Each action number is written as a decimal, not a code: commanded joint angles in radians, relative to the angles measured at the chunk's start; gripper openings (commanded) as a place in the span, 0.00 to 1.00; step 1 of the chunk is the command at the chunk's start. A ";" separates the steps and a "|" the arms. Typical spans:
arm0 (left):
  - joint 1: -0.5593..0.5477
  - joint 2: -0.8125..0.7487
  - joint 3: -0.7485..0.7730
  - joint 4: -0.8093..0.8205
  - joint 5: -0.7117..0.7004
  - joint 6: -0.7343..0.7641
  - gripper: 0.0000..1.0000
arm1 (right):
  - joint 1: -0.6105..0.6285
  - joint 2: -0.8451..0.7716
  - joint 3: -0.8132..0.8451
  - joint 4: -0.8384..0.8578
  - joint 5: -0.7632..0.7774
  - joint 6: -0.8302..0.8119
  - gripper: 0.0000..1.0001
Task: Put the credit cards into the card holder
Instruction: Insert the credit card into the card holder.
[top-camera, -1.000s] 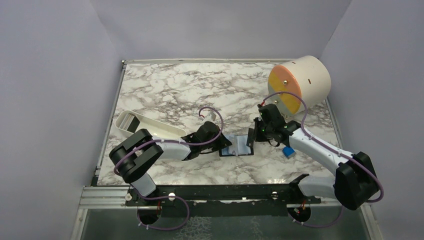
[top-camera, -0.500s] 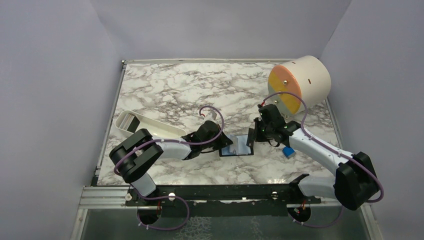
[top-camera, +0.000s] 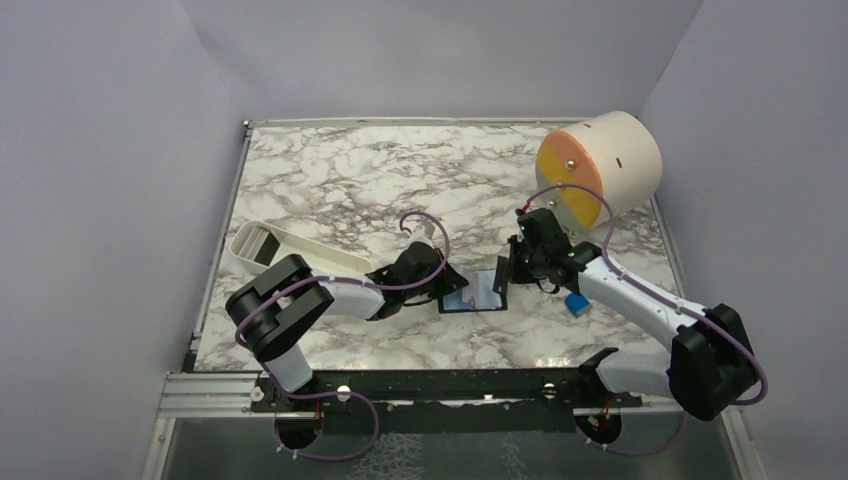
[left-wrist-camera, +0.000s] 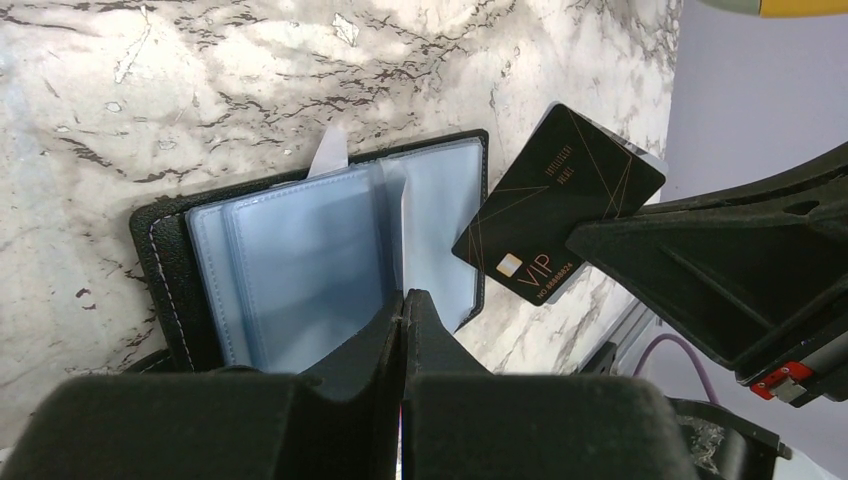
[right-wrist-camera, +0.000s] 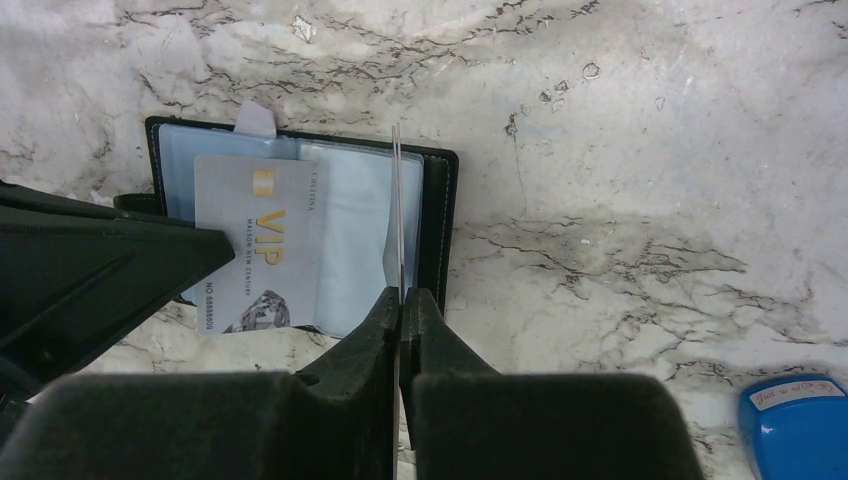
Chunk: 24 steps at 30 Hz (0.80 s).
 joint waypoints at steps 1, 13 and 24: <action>0.001 0.019 -0.023 0.072 -0.034 -0.009 0.00 | 0.001 -0.002 -0.020 0.007 0.038 -0.001 0.01; 0.000 0.041 -0.072 0.159 -0.066 -0.063 0.00 | 0.000 -0.003 -0.024 0.008 0.039 0.005 0.01; -0.006 0.077 -0.099 0.208 -0.088 -0.106 0.00 | 0.001 -0.003 -0.028 0.009 0.039 0.011 0.01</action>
